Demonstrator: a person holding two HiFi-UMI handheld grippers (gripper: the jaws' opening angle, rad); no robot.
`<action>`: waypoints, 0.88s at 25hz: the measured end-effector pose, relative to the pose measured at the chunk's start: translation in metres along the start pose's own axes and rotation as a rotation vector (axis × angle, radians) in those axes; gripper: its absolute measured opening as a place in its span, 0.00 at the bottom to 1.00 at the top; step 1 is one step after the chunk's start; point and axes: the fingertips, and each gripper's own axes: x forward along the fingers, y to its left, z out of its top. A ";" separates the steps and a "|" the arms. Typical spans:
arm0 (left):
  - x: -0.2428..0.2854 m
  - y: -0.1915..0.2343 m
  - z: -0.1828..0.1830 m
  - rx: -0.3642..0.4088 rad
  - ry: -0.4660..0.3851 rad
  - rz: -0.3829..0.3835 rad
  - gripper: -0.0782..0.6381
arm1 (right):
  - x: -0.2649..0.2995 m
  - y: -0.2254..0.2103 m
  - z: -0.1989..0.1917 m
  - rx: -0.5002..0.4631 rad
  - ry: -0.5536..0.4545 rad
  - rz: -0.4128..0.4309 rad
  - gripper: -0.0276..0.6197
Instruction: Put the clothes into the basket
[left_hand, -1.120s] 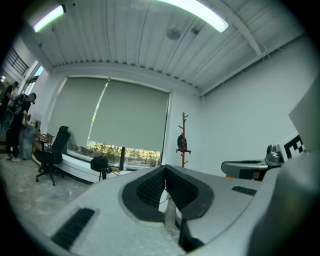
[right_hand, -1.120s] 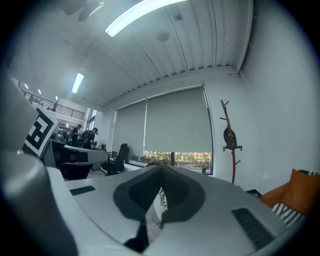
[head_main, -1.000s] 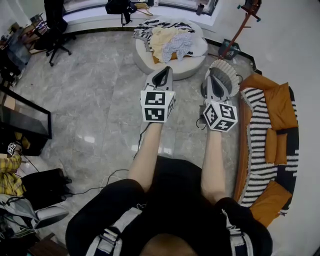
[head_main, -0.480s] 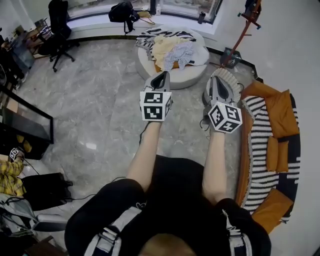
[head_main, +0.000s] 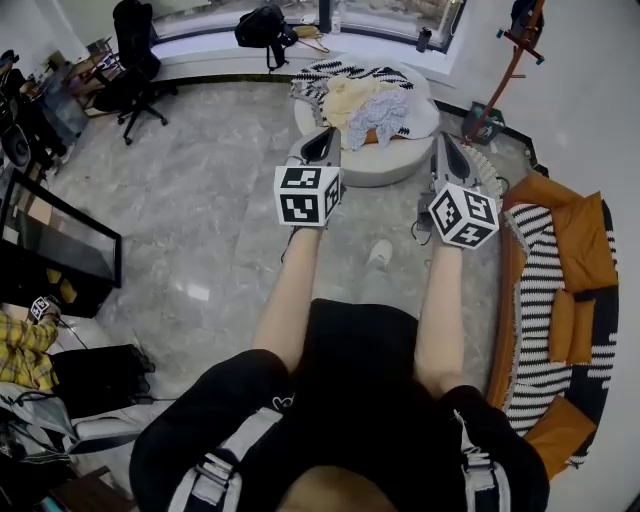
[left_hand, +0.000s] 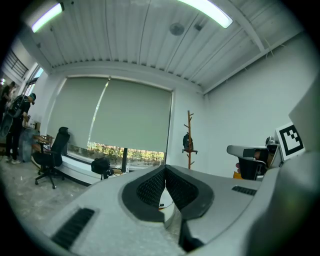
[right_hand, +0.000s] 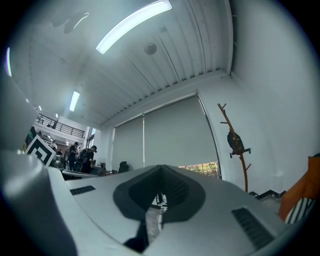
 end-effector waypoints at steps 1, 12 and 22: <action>0.007 0.007 -0.001 -0.009 -0.006 0.007 0.12 | 0.006 -0.003 -0.002 -0.003 -0.006 0.007 0.06; 0.169 0.010 -0.012 -0.023 0.035 0.001 0.12 | 0.116 -0.118 -0.039 0.127 -0.029 -0.009 0.06; 0.362 0.038 -0.008 -0.012 0.113 0.060 0.12 | 0.301 -0.236 -0.072 0.209 0.032 0.034 0.06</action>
